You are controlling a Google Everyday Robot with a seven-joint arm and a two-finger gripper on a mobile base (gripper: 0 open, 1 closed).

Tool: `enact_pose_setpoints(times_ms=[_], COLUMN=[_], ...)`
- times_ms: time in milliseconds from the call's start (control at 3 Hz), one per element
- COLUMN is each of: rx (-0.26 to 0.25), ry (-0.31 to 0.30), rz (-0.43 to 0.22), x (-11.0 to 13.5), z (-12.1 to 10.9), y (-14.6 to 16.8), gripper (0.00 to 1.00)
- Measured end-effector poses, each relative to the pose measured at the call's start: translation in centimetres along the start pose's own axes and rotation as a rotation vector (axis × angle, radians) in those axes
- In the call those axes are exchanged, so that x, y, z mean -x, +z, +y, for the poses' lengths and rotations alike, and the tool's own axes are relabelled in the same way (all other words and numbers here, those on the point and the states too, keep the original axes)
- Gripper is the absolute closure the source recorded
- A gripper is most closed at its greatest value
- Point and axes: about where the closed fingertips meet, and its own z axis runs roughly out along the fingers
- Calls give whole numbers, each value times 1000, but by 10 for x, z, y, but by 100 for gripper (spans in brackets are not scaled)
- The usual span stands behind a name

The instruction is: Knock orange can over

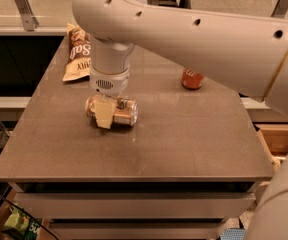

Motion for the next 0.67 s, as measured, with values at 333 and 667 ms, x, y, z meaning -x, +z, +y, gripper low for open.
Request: enact_pose_setpoints(times_ms=[333, 667], rx=[-1, -3], ry=[-1, -1], rz=[0, -1], x=[0, 0], z=[0, 1], y=[0, -1], gripper=[36, 13])
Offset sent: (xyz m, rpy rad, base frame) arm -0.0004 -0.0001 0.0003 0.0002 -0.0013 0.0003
